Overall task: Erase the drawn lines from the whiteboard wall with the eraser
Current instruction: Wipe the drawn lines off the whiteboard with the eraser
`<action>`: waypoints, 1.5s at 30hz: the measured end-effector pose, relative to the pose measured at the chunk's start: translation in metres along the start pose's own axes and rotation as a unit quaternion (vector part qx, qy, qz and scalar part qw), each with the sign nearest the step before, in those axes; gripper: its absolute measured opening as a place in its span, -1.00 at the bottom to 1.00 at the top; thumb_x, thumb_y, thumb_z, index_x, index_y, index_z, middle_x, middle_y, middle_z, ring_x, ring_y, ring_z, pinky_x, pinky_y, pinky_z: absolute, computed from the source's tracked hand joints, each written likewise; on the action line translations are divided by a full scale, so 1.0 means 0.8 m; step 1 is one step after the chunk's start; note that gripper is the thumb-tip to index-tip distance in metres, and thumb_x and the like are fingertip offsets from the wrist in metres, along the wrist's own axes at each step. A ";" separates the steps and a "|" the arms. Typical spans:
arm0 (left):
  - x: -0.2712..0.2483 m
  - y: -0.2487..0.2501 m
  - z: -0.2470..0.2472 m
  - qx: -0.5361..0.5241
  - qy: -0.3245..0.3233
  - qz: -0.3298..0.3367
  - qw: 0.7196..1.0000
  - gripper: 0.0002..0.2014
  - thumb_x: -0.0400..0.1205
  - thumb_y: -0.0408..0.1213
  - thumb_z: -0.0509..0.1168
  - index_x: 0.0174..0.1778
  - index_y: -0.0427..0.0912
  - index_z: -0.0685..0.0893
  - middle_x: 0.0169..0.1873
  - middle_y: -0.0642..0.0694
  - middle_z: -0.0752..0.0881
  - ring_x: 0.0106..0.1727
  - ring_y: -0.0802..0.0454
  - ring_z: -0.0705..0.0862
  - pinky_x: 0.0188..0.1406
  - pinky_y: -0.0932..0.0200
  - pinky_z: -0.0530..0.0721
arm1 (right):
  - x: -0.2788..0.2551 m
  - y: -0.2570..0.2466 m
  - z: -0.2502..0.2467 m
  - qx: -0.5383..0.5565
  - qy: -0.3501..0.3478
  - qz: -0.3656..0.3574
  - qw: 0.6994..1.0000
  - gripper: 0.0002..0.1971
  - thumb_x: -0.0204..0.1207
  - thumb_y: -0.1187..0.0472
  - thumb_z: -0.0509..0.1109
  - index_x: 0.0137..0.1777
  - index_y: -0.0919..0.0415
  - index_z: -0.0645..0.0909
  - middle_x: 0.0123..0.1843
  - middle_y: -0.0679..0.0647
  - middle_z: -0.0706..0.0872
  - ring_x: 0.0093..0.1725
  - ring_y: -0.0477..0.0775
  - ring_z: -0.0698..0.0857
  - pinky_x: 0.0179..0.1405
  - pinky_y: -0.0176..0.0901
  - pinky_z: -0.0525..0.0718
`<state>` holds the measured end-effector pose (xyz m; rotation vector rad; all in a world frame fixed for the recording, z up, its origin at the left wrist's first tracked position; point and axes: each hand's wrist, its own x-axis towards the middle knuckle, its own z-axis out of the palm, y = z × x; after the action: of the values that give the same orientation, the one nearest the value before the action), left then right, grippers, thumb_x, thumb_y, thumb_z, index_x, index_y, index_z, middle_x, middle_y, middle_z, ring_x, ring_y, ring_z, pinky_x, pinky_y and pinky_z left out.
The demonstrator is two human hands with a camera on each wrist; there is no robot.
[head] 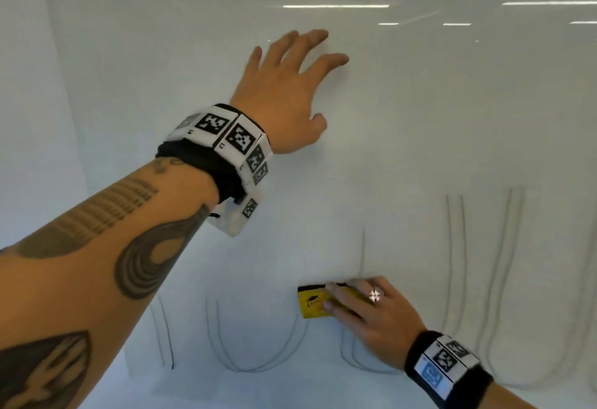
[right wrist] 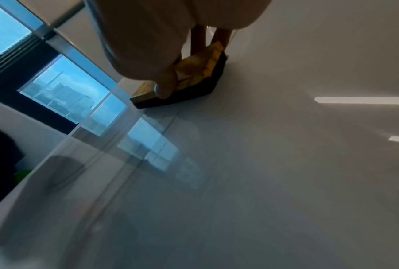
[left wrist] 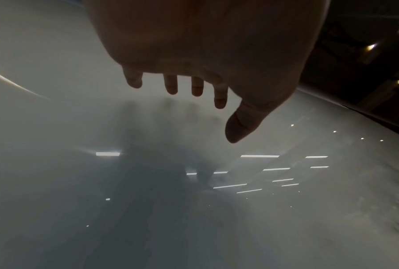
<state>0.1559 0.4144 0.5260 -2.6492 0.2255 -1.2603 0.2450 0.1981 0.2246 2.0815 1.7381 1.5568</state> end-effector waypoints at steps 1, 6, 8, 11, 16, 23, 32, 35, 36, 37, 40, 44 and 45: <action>0.005 0.006 0.004 -0.003 -0.006 -0.005 1.000 -0.22 0.58 0.02 0.32 0.73 0.28 0.15 0.77 0.03 0.01 0.77 -0.21 -0.04 0.65 -0.51 0.08 | 0.017 0.020 -0.013 -0.009 0.019 0.010 1.000 -0.64 0.68 0.34 0.20 0.24 0.12 0.80 0.39 0.12 0.76 0.06 0.25 0.77 -0.05 0.04 0.64; 0.010 0.017 0.021 0.013 0.011 -0.048 0.999 -0.26 0.57 0.06 0.33 0.68 0.32 0.20 0.76 0.07 0.03 0.76 -0.21 -0.05 0.60 -0.58 0.11 | 0.098 0.156 -0.105 -0.052 0.208 0.189 0.958 -0.71 0.52 0.37 0.43 0.19 0.17 0.82 0.36 0.16 0.76 -0.05 0.30 0.65 -0.17 0.10 0.51; 0.012 0.022 0.024 0.018 0.020 -0.063 0.998 -0.28 0.54 0.06 0.34 0.64 0.28 0.26 0.75 0.06 0.06 0.76 -0.22 -0.02 0.60 -0.58 0.11 | 0.098 0.160 -0.104 -0.052 0.226 0.214 0.949 -0.71 0.52 0.37 0.42 0.19 0.18 0.82 0.38 0.18 0.75 -0.05 0.30 0.65 -0.13 0.09 0.50; 0.016 0.031 0.027 -0.006 0.025 -0.087 0.996 -0.31 0.51 0.04 0.34 0.59 0.26 0.30 0.73 0.07 0.09 0.74 -0.21 -0.01 0.60 -0.57 0.07 | 0.028 0.089 -0.046 -0.026 0.140 0.119 0.983 -0.64 0.50 0.41 0.40 0.23 0.14 0.81 0.39 0.19 0.75 -0.01 0.34 0.75 -0.07 0.10 0.56; 0.015 0.034 0.033 -0.015 0.036 -0.097 0.995 -0.31 0.52 0.06 0.31 0.60 0.24 0.28 0.73 0.06 0.08 0.76 -0.22 -0.05 0.60 -0.59 0.02 | -0.083 0.030 -0.017 0.020 -0.015 -0.012 1.000 -0.78 0.72 0.23 0.33 0.25 0.09 0.77 0.38 0.10 0.76 0.13 0.24 0.70 -0.05 0.11 0.72; 0.015 0.036 0.039 -0.018 0.060 -0.095 0.994 -0.32 0.48 0.07 0.29 0.56 0.19 0.32 0.70 0.00 0.14 0.75 -0.26 -0.01 0.58 -0.63 0.00 | 0.012 0.208 -0.145 -0.075 0.198 0.195 0.958 -0.76 0.55 0.36 0.45 0.14 0.18 0.85 0.37 0.15 0.76 -0.03 0.31 0.73 -0.11 0.10 0.54; 0.016 0.035 0.042 -0.027 0.070 -0.084 0.994 -0.33 0.50 0.00 0.37 0.56 0.15 0.33 0.70 -0.02 0.15 0.75 -0.27 -0.02 0.58 -0.65 -0.04 | -0.167 0.071 -0.061 -0.056 -0.020 0.126 0.990 -0.62 0.57 0.39 0.24 0.17 0.07 0.82 0.43 0.09 0.74 0.15 0.34 0.81 0.28 0.24 0.55; 0.016 0.037 0.043 -0.027 0.071 -0.089 0.993 -0.32 0.50 -0.02 0.38 0.56 0.13 0.34 0.69 -0.04 0.15 0.74 -0.29 -0.02 0.58 -0.65 -0.03 | -0.160 0.100 -0.084 -0.077 -0.058 0.058 0.994 -0.66 0.65 0.36 0.24 0.21 0.08 0.81 0.42 0.07 0.75 0.18 0.28 0.80 0.28 0.25 0.60; 0.017 0.040 0.043 -0.028 0.071 -0.091 0.993 -0.32 0.49 0.00 0.36 0.55 0.12 0.34 0.69 -0.04 0.15 0.74 -0.30 -0.01 0.57 -0.65 -0.02 | -0.142 0.122 -0.099 -0.088 -0.037 0.052 0.994 -0.68 0.62 0.38 0.33 0.22 0.09 0.81 0.42 0.08 0.75 0.17 0.27 0.80 0.24 0.25 0.64; 0.018 0.042 0.043 -0.028 0.071 -0.093 0.993 -0.32 0.47 0.04 0.32 0.54 0.11 0.34 0.68 -0.05 0.16 0.74 -0.31 -0.01 0.57 -0.65 0.00 | -0.121 0.148 -0.118 -0.099 0.002 0.068 0.993 -0.67 0.54 0.41 0.41 0.21 0.12 0.83 0.42 0.10 0.75 0.15 0.29 0.80 0.21 0.23 0.66; 0.018 0.048 0.043 -0.026 0.082 -0.109 0.990 -0.30 0.41 0.08 0.21 0.53 0.09 0.35 0.68 -0.08 0.17 0.74 -0.32 0.00 0.57 -0.63 0.04 | -0.067 0.230 -0.169 -0.108 0.124 0.160 0.973 -0.70 0.51 0.45 0.45 0.18 0.21 0.84 0.39 0.18 0.75 0.07 0.37 0.76 0.17 0.18 0.61; 0.018 0.060 0.048 -0.029 0.091 -0.129 0.987 -0.32 0.44 -0.04 0.31 0.53 0.05 0.35 0.69 -0.11 0.17 0.76 -0.30 -0.02 0.59 -0.62 0.02 | -0.069 0.238 -0.159 -0.061 0.177 0.245 0.951 -0.69 0.52 0.48 0.42 0.21 0.30 0.81 0.40 0.25 0.72 0.02 0.40 0.71 0.11 0.07 0.57; 0.019 0.064 0.047 -0.026 0.092 -0.137 0.986 -0.32 0.44 -0.07 0.33 0.53 0.04 0.35 0.69 -0.12 0.17 0.76 -0.29 -0.01 0.60 -0.61 0.01 | -0.089 0.216 -0.139 -0.052 0.164 0.232 0.957 -0.67 0.49 0.51 0.43 0.21 0.30 0.81 0.41 0.26 0.71 0.04 0.41 0.72 0.12 0.09 0.59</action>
<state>0.1924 0.3657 0.5017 -2.6758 -0.0857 -1.6073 0.3051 0.0184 0.3312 2.4100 1.2421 2.1701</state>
